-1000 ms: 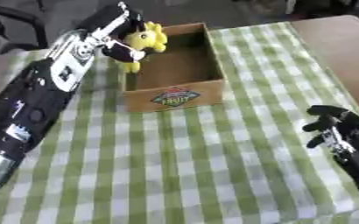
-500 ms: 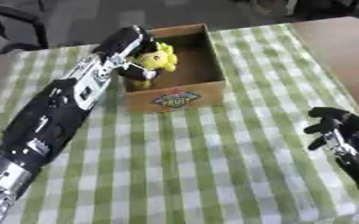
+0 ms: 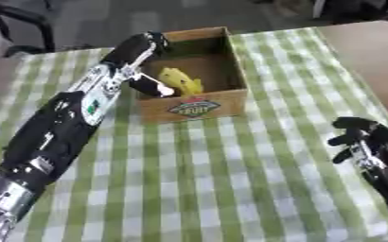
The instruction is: Pick up objects on the table and place them in the box.
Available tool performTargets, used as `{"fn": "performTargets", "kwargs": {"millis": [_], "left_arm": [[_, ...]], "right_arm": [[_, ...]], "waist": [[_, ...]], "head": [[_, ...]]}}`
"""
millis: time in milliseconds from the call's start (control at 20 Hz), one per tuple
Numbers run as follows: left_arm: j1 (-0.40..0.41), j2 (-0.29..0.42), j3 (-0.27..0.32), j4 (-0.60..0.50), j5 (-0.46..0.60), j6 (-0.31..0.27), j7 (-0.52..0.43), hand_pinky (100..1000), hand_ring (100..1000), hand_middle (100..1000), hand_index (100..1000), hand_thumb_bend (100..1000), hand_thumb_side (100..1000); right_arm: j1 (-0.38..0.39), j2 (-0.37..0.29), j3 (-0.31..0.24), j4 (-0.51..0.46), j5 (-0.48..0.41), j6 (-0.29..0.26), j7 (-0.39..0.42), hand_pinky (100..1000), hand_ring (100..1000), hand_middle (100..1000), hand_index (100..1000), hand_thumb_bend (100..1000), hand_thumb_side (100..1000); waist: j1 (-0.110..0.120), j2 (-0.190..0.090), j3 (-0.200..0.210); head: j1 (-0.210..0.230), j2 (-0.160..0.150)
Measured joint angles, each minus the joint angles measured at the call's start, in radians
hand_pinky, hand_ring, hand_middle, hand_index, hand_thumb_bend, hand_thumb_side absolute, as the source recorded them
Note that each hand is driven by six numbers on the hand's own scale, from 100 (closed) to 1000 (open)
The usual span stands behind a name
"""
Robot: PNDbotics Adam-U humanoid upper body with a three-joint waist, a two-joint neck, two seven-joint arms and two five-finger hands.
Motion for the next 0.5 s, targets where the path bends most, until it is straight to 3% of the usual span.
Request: {"fn": "performTargets", "kwargs": {"millis": [100, 250, 500], "left_arm": [[0.035, 0.025, -0.002, -0.084, 0.125, 0.012, 0.027, 586, 592, 585, 686, 344, 259], [0.114, 0.079, -0.002, -0.252, 0.348, 0.044, 0.080, 573, 580, 572, 671, 273, 284], [0.339, 0.154, 0.038, -0.556, 0.675, 0.095, 0.184, 551, 562, 554, 650, 207, 364]], "right_arm": [[0.001, 0.001, -0.002, 0.000, 0.000, 0.000, -0.001, 467, 642, 728, 787, 100, 631], [0.004, 0.006, -0.007, 0.000, 0.000, -0.001, -0.004, 467, 642, 728, 787, 100, 631], [0.009, 0.007, -0.016, 0.000, -0.002, 0.000, -0.012, 468, 645, 734, 788, 100, 627]], "waist": [[-0.003, -0.002, 0.014], [-0.010, -0.006, 0.045], [-0.025, -0.015, 0.099]], "head": [[-0.008, 0.000], [-0.023, 0.000], [-0.044, 0.001]]}}
